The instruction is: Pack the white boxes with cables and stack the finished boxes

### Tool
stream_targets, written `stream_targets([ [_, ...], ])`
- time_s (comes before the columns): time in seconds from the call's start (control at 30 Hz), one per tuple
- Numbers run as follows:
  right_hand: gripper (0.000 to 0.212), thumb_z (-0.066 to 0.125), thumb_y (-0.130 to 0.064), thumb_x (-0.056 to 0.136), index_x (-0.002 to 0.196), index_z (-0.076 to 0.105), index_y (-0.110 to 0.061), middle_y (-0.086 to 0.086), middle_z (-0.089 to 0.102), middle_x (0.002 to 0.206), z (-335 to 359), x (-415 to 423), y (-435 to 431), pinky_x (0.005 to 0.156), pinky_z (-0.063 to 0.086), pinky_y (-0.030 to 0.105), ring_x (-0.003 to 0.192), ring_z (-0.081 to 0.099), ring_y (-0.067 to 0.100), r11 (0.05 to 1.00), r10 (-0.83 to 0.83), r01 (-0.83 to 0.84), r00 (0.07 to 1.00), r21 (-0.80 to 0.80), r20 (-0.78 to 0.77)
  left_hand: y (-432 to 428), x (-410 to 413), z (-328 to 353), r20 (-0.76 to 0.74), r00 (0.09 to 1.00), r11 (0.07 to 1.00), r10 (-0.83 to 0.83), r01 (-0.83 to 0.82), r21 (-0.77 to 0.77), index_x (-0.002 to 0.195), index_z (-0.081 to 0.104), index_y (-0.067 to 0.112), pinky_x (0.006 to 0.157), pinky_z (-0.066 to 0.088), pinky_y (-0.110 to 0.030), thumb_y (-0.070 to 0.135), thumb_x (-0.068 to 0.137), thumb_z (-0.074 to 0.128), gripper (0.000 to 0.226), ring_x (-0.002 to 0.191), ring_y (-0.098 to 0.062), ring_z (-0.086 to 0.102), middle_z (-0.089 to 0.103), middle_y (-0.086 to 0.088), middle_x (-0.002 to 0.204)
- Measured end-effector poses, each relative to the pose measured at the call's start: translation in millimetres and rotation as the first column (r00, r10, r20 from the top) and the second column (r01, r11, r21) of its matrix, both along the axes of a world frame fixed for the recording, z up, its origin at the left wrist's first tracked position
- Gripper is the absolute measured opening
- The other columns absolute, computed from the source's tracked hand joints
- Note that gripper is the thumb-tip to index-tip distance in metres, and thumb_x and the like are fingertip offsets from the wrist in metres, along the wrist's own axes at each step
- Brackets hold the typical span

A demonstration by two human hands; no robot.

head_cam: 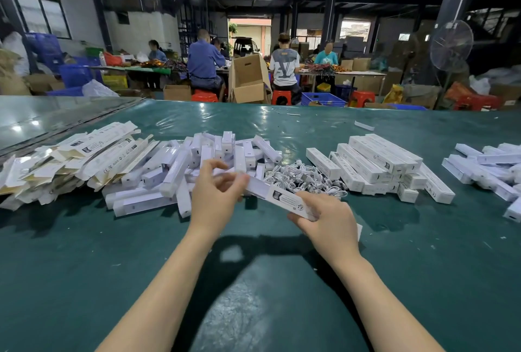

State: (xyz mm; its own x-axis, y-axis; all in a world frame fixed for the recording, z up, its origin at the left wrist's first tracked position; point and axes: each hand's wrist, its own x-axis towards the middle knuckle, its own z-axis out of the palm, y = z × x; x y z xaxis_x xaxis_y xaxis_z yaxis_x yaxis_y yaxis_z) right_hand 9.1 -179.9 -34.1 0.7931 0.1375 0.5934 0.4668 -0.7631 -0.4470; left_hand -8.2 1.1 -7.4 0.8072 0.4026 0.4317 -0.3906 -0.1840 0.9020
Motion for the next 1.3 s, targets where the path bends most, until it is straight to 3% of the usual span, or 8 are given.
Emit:
stream_targets([
  [0.2,0.023,0.074,-0.031,0.070,0.089,0.070,-0.018,0.005,0.062,0.070,-5,-2,2,0.069,0.035,0.034,0.074,0.058,0.030,0.987,-0.088,0.100,0.992,-0.130,0.093,-39,5,-27,-0.267,0.961,0.937,-0.077,0.161,0.309,0.076,0.066,0.018,0.100,0.028,-0.025,0.034,0.087,0.058,0.022,0.114,-0.009,0.038,0.042,0.006,0.118],
  [0.37,0.022,0.063,-0.039,0.079,0.095,0.062,-0.024,0.000,0.063,0.085,-5,5,1,0.073,0.029,0.033,0.088,0.057,0.026,0.943,-0.112,0.119,0.993,-0.310,0.038,-14,12,-23,-0.359,0.911,0.975,-0.203,0.154,-0.161,0.073,0.064,0.022,0.070,0.043,-0.026,0.028,0.094,0.049,0.026,0.080,-0.011,0.053,0.063,0.004,0.085],
  [0.53,0.019,0.050,-0.035,0.086,0.100,0.059,-0.028,-0.003,0.062,0.104,-8,16,-28,0.099,0.023,0.038,0.104,0.053,0.022,0.804,-0.504,0.429,0.859,-0.412,-0.089,-9,15,-35,-0.352,0.932,0.966,0.085,0.010,0.259,0.065,0.059,0.024,0.070,0.040,-0.025,0.010,0.082,0.060,0.022,0.074,-0.015,0.054,0.060,0.009,0.070],
  [0.7,0.018,0.051,-0.024,0.080,0.096,0.059,-0.023,0.000,0.062,0.098,-4,20,-35,0.107,0.018,0.043,0.100,0.053,0.024,0.789,-0.578,0.510,0.805,-0.341,-0.133,-44,18,-39,-0.241,0.968,0.763,0.065,0.107,0.637,0.098,0.062,0.018,0.082,0.040,-0.025,0.005,0.079,0.053,0.025,0.097,-0.017,0.056,0.064,0.003,0.097],
  [0.83,0.018,0.050,-0.021,0.082,0.096,0.059,-0.016,0.003,0.062,0.095,-2,23,-42,0.101,0.023,0.040,0.096,0.053,0.025,0.797,-0.595,0.566,0.795,-0.210,-0.118,-73,38,-35,-0.255,0.964,0.487,0.071,0.190,0.853,0.140,0.032,0.018,0.098,0.035,-0.035,0.009,0.086,0.047,0.057,0.120,-0.028,0.039,0.042,-0.006,0.136],
  [0.97,0.015,0.050,-0.021,0.081,0.093,0.058,-0.017,0.002,0.063,0.090,-3,24,-44,0.096,0.026,0.038,0.091,0.054,0.024,0.822,-0.558,0.528,0.821,-0.214,-0.118,-89,54,-33,-0.339,0.922,0.211,0.187,0.299,0.931,0.138,0.037,0.017,0.100,0.032,-0.040,0.023,0.094,0.039,0.045,0.124,-0.032,0.035,0.037,-0.005,0.143],
  [1.1,0.013,0.052,-0.023,0.077,0.088,0.059,-0.020,0.003,0.065,0.087,-2,26,-43,0.082,0.027,0.033,0.088,0.055,0.025,0.846,-0.523,0.496,0.843,-0.195,-0.125,-83,51,-37,-0.179,0.968,0.422,0.176,0.090,0.902,0.095,0.065,0.013,0.080,0.036,-0.031,0.030,0.092,0.048,0.024,0.102,-0.029,0.051,0.067,-0.006,0.103],
  [1.3,0.023,0.055,-0.021,0.073,0.094,0.063,-0.020,0.003,0.068,0.094,-1,27,-38,0.070,0.029,0.031,0.088,0.054,0.029,0.912,-0.399,0.371,0.902,-0.174,-0.166,-56,26,-38,-0.274,0.961,0.605,-0.024,0.232,0.762,0.106,0.057,0.018,0.067,0.034,-0.026,0.025,0.084,0.062,0.023,0.086,-0.017,0.058,0.065,0.006,0.080],
])
